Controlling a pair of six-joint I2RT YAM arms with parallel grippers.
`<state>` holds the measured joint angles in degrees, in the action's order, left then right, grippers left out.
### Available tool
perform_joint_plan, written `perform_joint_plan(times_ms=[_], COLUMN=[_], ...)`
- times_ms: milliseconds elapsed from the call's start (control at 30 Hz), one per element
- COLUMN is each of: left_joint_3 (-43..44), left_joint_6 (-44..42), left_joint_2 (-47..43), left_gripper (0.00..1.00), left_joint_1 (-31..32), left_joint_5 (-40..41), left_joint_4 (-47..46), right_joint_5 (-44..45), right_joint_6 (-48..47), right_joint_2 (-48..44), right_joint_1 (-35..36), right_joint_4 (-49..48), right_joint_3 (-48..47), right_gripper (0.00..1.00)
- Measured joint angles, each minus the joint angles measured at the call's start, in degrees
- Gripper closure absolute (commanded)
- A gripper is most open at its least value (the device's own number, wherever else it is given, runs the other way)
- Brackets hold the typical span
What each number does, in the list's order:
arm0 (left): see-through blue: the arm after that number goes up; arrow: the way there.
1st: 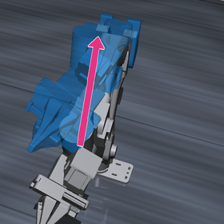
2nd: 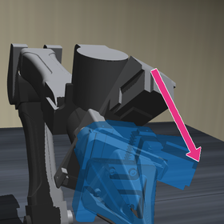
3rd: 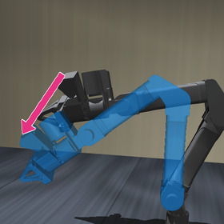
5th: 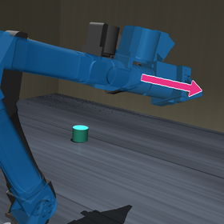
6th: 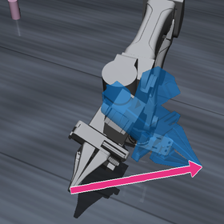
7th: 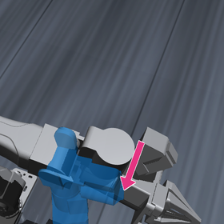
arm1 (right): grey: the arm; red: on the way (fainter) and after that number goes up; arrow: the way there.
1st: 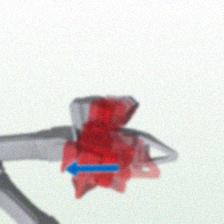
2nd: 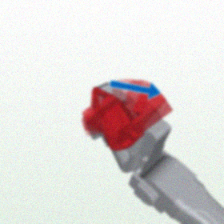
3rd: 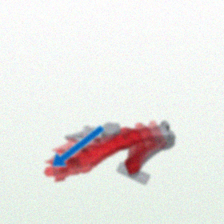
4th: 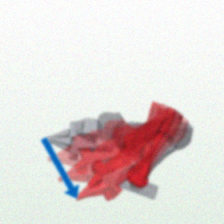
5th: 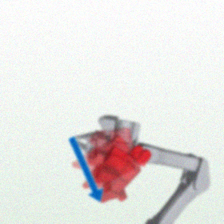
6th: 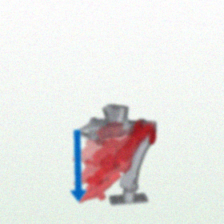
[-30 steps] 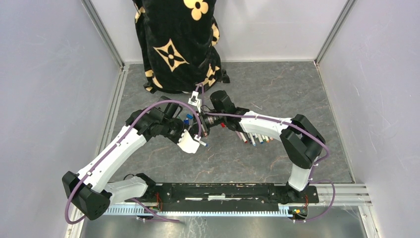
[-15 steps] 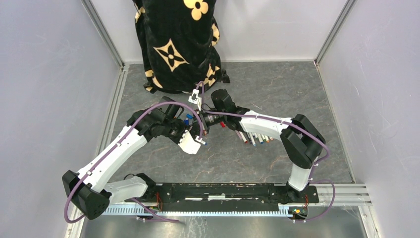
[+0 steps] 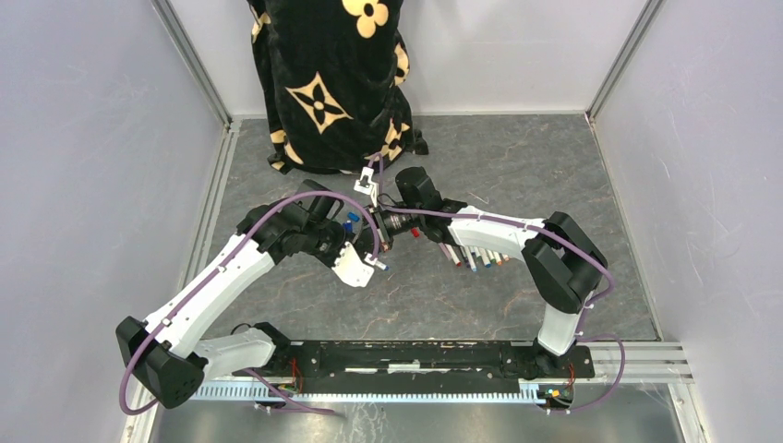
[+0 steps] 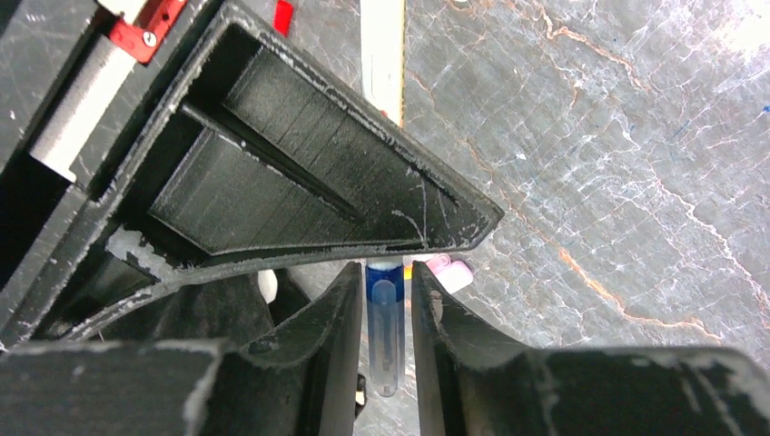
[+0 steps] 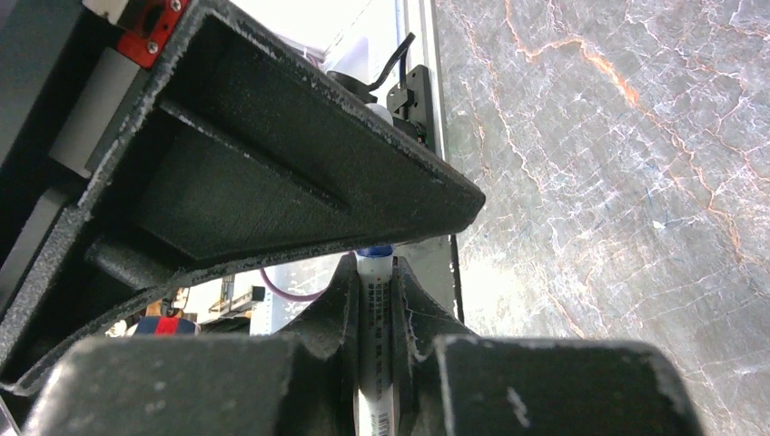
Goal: Open the pen caps
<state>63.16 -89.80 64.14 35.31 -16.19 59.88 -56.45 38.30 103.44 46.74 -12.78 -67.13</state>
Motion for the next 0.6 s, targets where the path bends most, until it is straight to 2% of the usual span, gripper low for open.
perform_joint_plan(times_ms=[167, 267, 333, 500, 600], left_joint_3=[0.0, 0.0, 0.1, 0.1, 0.1], left_joint_6=[0.1, 0.4, 0.4, 0.4, 0.3], left_joint_2=[0.3, 0.6, 0.7, 0.7, 0.7], left_gripper=[0.78, 0.93, 0.97, 0.95, 0.75], left_joint_1=[1.3, 1.5, 1.5, 1.6, 1.8], left_joint_5=[-0.4, -0.4, -0.4, 0.1, 0.7], left_joint_4=[0.0, -0.2, -0.3, -0.3, -0.3], right_joint_5=[-0.2, -0.2, -0.3, -0.3, -0.3], right_joint_6=[0.2, 0.7, 1.0, 0.8, 0.6], right_joint_2=[0.0, 0.0, 0.0, 0.0, 0.0], right_joint_1=[0.0, 0.0, 0.0, 0.0, 0.0], right_joint_4=[0.0, -0.1, -0.1, 0.0, 0.0], right_joint_3=[0.0, 0.0, 0.0, 0.0, 0.0], right_gripper=[1.0, 1.0, 0.97, 1.0, 1.0])
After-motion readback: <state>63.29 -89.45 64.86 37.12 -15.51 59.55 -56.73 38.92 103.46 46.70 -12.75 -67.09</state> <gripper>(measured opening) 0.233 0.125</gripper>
